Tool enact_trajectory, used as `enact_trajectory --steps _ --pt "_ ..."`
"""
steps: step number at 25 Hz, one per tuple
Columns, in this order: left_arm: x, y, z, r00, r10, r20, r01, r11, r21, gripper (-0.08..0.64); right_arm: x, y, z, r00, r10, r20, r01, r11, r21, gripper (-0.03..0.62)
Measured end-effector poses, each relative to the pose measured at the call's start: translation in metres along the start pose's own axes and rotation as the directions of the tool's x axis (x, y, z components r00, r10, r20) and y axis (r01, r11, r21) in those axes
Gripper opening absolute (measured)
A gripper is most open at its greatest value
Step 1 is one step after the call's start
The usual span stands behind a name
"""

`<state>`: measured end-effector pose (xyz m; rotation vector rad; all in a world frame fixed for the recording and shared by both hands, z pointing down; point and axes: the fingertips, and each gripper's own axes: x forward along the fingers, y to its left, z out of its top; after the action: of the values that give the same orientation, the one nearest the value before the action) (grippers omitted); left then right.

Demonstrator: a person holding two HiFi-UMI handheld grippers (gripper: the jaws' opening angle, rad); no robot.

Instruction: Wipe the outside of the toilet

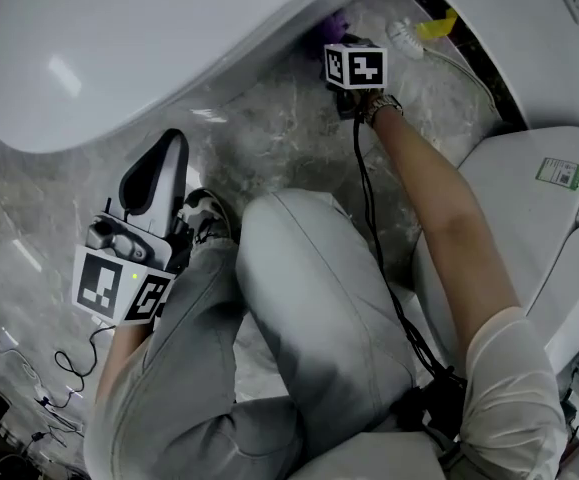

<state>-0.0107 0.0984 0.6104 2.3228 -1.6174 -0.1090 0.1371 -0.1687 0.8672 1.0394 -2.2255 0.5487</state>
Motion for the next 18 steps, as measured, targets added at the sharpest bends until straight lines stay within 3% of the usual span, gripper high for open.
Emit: enact_trajectory --steps 8,11,14,16,18 --pt "-0.041 -0.004 0.028 0.994 0.094 0.049 -0.096 0.994 0.044 0.006 -0.031 0.111 -0.032 0.975 0.220 -0.023 -0.221 0.970 -0.097 0.137" --pt "-0.089 0.012 0.052 0.979 0.193 0.064 -0.197 0.979 0.056 0.006 -0.043 0.145 -0.040 0.965 0.261 -0.041 -0.264 0.958 -0.112 0.137" --pt "-0.154 0.023 0.080 0.949 0.307 0.066 -0.313 0.944 0.104 0.006 -0.058 0.166 -0.047 0.964 0.262 -0.049 -0.265 0.961 -0.081 0.137" --pt "-0.195 0.028 0.096 0.930 0.363 0.062 -0.368 0.921 0.129 0.006 -0.063 0.173 -0.048 0.974 0.221 -0.040 -0.222 0.975 -0.028 0.138" --pt "-0.236 0.037 0.112 0.912 0.401 0.081 -0.408 0.909 0.091 0.006 -0.064 0.178 -0.048 0.987 0.158 -0.024 -0.157 0.986 0.051 0.138"
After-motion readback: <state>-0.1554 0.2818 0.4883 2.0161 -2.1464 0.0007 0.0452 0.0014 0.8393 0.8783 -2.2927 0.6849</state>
